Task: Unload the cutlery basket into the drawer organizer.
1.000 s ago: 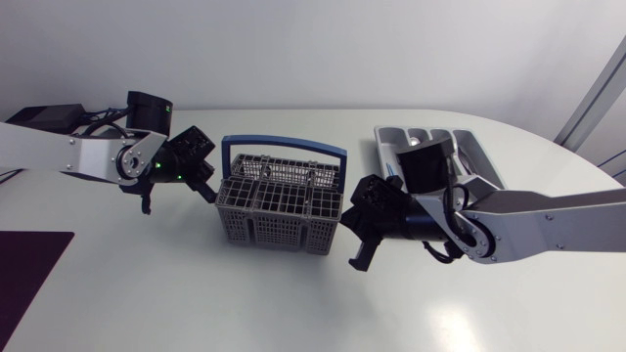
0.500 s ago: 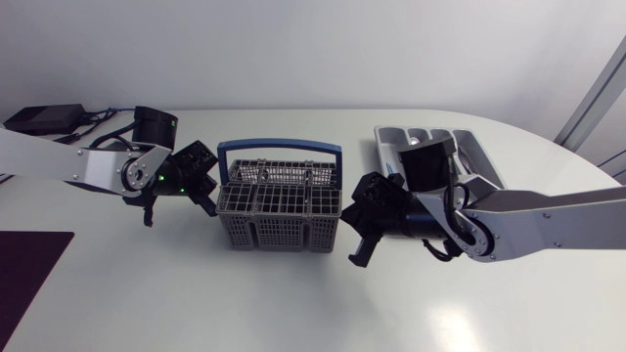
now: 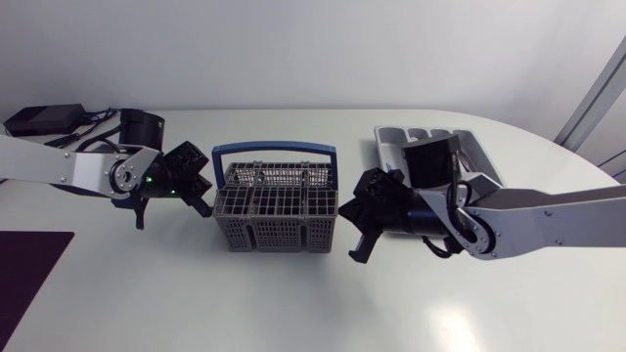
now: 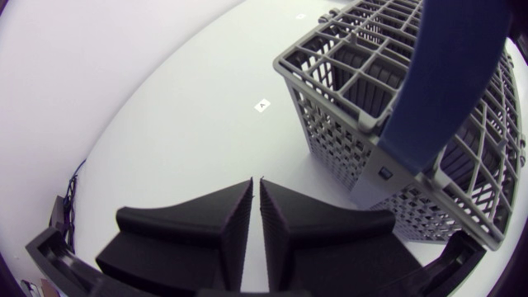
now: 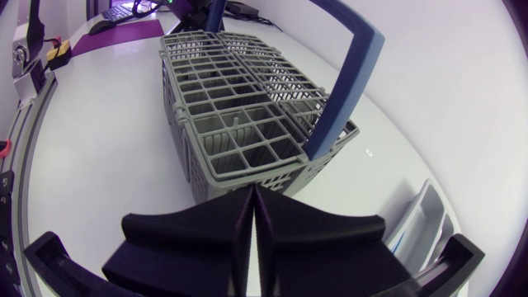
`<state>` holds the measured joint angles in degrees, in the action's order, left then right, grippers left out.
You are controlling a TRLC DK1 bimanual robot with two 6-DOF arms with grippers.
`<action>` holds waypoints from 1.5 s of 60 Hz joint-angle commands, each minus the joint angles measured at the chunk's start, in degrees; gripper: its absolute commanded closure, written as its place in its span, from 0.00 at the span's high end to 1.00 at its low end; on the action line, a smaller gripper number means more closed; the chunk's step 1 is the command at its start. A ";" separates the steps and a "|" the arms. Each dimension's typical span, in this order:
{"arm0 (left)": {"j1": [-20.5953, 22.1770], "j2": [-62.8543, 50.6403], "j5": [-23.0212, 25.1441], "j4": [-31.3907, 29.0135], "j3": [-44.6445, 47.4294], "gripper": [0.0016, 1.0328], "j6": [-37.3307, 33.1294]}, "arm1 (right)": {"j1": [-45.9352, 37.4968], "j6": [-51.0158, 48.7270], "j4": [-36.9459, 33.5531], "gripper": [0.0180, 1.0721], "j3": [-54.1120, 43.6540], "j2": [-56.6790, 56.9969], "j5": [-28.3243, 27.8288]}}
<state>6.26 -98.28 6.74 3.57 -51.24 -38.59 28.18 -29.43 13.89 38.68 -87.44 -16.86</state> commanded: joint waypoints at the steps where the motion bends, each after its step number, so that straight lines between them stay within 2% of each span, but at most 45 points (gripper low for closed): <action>1: -0.37 1.16 0.64 0.56 1.41 0.11 -0.08 | -0.59 -0.72 0.61 0.06 0.61 0.69 -0.54; 25: -5.12 5.38 2.13 -0.41 3.17 0.11 -1.14 | -4.28 -1.33 -0.44 0.06 -1.67 5.26 -0.54; 33: -8.11 9.69 3.98 -1.20 4.84 0.12 -0.52 | -6.65 -1.77 -0.97 0.08 -3.70 10.18 1.92; 38: -9.34 13.38 5.21 -1.38 6.51 0.15 1.23 | -8.41 -1.68 -1.06 0.12 -5.45 14.14 3.94; 43: -9.69 17.60 5.74 -1.29 8.97 0.22 2.47 | -10.17 -1.60 -1.06 0.22 -7.30 18.09 6.14; 50: -9.87 23.48 5.91 -1.29 11.60 0.25 4.57 | -13.59 -0.72 -2.02 0.26 -9.50 24.42 7.11; 52: -9.87 24.89 6.00 -1.29 12.22 0.30 5.19 | -14.56 -0.54 -2.46 0.32 -9.94 26.00 7.37; 56: -9.78 28.06 6.18 -1.29 13.63 0.35 5.89 | -16.32 -0.36 -3.61 0.37 -10.81 29.17 7.46; 58: -9.69 30.16 6.18 -1.29 14.51 0.45 6.68 | -17.55 -0.28 -3.87 0.45 -11.52 31.36 7.63; 61: -9.43 32.63 6.18 -1.64 15.38 0.63 7.21 | -18.52 -0.28 -5.28 0.64 -12.22 33.91 7.72; 64: -9.43 34.82 6.18 -2.17 16.00 0.87 8.00 | -19.13 -0.19 -6.24 0.89 -13.19 36.64 8.78; 65: -9.43 35.35 6.18 -2.26 16.18 0.95 8.35 | -19.13 -0.28 -6.33 0.95 -13.36 37.25 8.95; 66: -9.43 35.97 6.26 -2.43 16.26 0.98 8.71 | -19.13 -0.28 -6.51 0.97 -13.71 38.31 9.39; 74: -9.95 38.43 6.35 -3.75 16.44 0.97 12.22 | -20.89 1.39 -8.27 0.96 -14.86 44.37 11.85; 90: -12.94 47.13 6.97 -4.89 20.22 0.97 17.93 | -28.18 7.46 -13.10 0.96 -16.00 52.63 11.94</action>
<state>-5.63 -54.43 13.10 -0.99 -33.76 -23.44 1.78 -25.02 2.28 24.93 -36.75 -5.48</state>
